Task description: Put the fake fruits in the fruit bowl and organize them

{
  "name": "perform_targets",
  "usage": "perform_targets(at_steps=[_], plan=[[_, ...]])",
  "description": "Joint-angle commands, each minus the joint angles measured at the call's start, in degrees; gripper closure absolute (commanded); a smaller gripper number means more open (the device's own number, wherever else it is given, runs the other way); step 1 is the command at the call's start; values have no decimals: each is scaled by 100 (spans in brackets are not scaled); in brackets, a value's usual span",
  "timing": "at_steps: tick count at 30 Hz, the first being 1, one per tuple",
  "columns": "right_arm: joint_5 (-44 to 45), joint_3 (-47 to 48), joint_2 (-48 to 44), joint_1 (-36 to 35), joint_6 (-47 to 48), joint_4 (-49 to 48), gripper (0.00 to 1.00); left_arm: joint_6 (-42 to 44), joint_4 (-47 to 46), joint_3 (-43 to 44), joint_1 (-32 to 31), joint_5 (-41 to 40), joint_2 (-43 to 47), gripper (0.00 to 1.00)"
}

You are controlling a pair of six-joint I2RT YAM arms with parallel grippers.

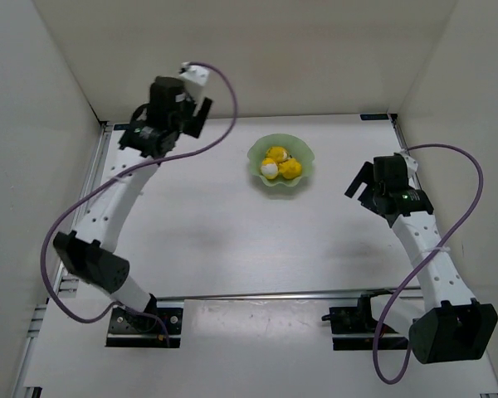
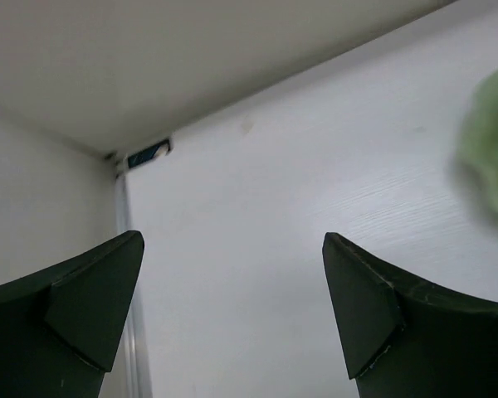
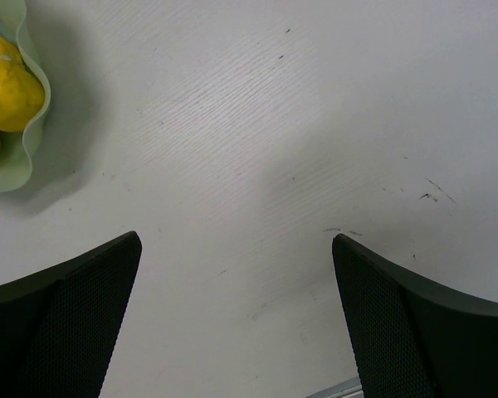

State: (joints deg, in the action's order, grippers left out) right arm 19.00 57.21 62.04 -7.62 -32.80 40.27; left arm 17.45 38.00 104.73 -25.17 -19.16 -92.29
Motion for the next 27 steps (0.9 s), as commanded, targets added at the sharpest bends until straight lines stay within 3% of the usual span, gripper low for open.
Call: perform_targets(at_steps=[1,6,13,27], plan=[[-178,-78,-165,199,106,85,0,-444,252,-1119,880,-194,376,1],[-231,-193,-280,507,160,139,0,-875,252,-2882,2566,769,1247,1],[-231,-123,-167,727,160,139,0,-1349,252,-4433,3262,1045,2250,1],[-398,-43,10,727,107,192,0,-1244,252,-4540,3985,1046,2374,1]])
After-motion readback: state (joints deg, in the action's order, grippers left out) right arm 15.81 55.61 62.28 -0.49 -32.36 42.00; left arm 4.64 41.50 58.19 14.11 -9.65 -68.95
